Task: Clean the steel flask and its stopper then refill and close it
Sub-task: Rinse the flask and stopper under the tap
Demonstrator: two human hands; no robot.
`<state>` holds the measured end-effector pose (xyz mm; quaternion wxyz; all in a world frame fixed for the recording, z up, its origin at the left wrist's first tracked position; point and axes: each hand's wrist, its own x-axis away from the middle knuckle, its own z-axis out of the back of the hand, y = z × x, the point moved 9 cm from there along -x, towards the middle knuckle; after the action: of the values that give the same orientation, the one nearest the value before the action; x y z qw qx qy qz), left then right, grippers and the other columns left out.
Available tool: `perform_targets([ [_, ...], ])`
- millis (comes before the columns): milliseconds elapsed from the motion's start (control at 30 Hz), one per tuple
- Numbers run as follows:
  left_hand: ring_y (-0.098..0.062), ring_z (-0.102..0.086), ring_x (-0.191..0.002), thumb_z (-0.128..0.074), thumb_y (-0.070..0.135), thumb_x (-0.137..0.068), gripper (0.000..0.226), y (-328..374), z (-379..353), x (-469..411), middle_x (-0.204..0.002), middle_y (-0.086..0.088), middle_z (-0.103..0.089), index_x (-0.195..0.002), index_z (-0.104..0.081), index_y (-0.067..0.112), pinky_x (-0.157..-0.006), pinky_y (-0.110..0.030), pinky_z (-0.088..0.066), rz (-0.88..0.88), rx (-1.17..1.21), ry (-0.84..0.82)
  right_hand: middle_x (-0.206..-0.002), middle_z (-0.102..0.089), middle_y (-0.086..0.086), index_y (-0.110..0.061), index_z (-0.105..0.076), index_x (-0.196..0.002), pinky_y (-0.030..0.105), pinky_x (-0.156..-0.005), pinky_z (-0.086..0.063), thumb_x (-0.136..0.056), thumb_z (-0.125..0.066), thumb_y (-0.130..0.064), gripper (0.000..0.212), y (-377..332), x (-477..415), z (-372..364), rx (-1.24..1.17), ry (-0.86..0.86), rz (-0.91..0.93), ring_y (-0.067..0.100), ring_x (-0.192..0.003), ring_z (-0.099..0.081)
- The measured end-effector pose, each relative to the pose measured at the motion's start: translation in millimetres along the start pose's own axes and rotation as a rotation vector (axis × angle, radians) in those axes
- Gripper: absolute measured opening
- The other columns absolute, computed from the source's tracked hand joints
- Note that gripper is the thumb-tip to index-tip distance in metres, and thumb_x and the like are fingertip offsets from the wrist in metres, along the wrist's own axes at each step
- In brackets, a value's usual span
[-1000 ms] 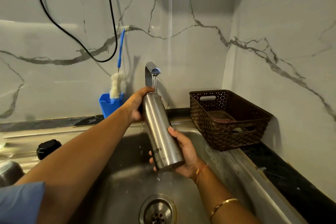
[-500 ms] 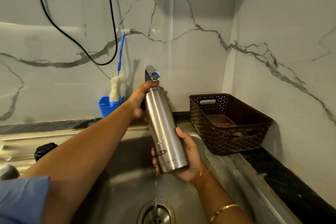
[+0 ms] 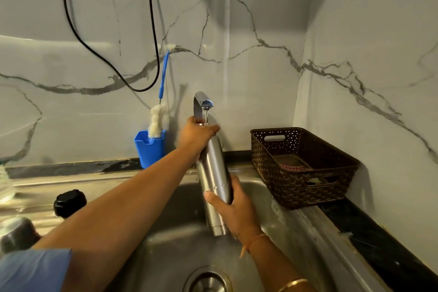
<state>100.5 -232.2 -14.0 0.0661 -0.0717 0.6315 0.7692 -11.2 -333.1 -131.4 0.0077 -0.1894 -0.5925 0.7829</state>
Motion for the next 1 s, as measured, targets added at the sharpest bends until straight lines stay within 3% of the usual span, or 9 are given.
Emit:
perform_targets([
  [133,-0.022,-0.062,-0.079,-0.075,0.035,-0.077,0.036,-9,-11,19,-0.092,-0.008,-0.063,-0.102,-0.053,0.020,-0.070,-0.033,-0.053,0.144,0.272,-0.218,-0.108,-0.068,0.006,-0.024,-0.056,-0.123,0.028,-0.075,-0.055,-0.064,-0.072,-0.040,0.063,-4,-3,-10,-0.455,-0.063,-0.118,0.018,-0.090,-0.068],
  [233,-0.025,-0.064,-0.083,-0.073,0.047,-0.072,0.056,-32,-18,35,-0.098,-0.013,-0.065,-0.115,-0.054,0.016,-0.071,-0.035,-0.053,0.265,0.326,-0.369,-0.103,-0.069,0.017,-0.014,-0.057,-0.122,0.037,-0.072,-0.056,-0.070,-0.072,-0.042,0.062,-7,0,-25,-0.674,-0.181,-0.223,0.028,-0.086,-0.067],
  [300,-0.027,-0.063,-0.091,-0.076,0.051,-0.064,0.075,-49,-22,47,-0.108,-0.016,-0.063,-0.124,-0.050,0.015,-0.071,-0.035,-0.053,0.324,0.337,-0.446,-0.101,-0.067,0.020,-0.011,-0.056,-0.122,0.044,-0.080,-0.053,-0.074,-0.069,-0.044,0.060,-6,2,-32,-0.822,-0.226,-0.299,0.029,-0.086,-0.064],
  [433,-0.026,-0.062,-0.090,-0.073,0.046,-0.063,0.079,-59,-13,52,-0.107,-0.015,-0.061,-0.128,-0.044,0.013,-0.068,-0.034,-0.051,0.340,0.299,-0.411,-0.109,-0.065,0.022,-0.011,-0.054,-0.124,0.047,-0.090,-0.050,-0.074,-0.065,-0.049,0.063,-8,1,-36,-0.699,-0.207,-0.297,0.032,-0.095,-0.063],
  [567,-0.023,-0.060,-0.088,-0.077,0.029,-0.075,0.070,-42,0,34,-0.103,-0.006,-0.057,-0.131,-0.036,0.022,-0.069,-0.036,-0.052,0.170,0.157,-0.223,-0.104,-0.063,0.001,-0.021,-0.044,-0.133,0.023,-0.070,-0.053,-0.096,-0.041,-0.044,0.044,-9,-1,-33,-0.368,-0.098,-0.203,0.016,-0.092,-0.064],
  [633,-0.021,-0.060,-0.087,-0.078,0.026,-0.074,0.077,-25,-1,29,-0.104,-0.003,-0.055,-0.135,-0.031,0.024,-0.071,-0.034,-0.052,0.037,0.027,-0.204,-0.112,-0.061,0.000,-0.023,-0.038,-0.137,0.028,-0.078,-0.053,-0.096,-0.035,-0.047,0.048,-6,1,-40,-0.351,-0.141,-0.220,0.015,-0.098,-0.062],
  [733,-0.018,-0.057,-0.089,-0.080,0.029,-0.072,0.083,-4,-13,28,-0.106,-0.001,-0.050,-0.135,-0.027,0.019,-0.075,-0.030,-0.047,-0.179,-0.250,-0.231,-0.130,-0.053,0.011,-0.024,-0.038,-0.137,0.043,-0.087,-0.048,-0.094,-0.027,-0.057,0.056,2,7,-48,-0.637,-0.203,-0.437,0.026,-0.112,-0.056],
  [867,-0.018,-0.055,-0.097,-0.079,0.037,-0.072,0.088,-1,-25,36,-0.113,-0.001,-0.047,-0.135,-0.024,0.015,-0.081,-0.030,-0.048,-0.282,-0.420,-0.268,-0.138,-0.050,0.012,-0.024,-0.042,-0.139,0.057,-0.104,-0.035,-0.083,-0.020,-0.075,0.079,13,-1,-38,-0.892,-0.193,-0.524,0.034,-0.125,-0.047],
  [1000,-0.013,-0.051,-0.098,-0.079,0.033,-0.073,0.085,-9,-28,51,-0.112,0.005,-0.043,-0.136,-0.023,0.016,-0.080,-0.024,-0.043,-0.360,-0.468,-0.317,-0.134,-0.053,0.015,-0.022,-0.049,-0.135,0.059,-0.108,-0.027,-0.077,-0.021,-0.083,0.088,8,-7,-26,-1.088,-0.150,-0.506,0.035,-0.125,-0.047],
])
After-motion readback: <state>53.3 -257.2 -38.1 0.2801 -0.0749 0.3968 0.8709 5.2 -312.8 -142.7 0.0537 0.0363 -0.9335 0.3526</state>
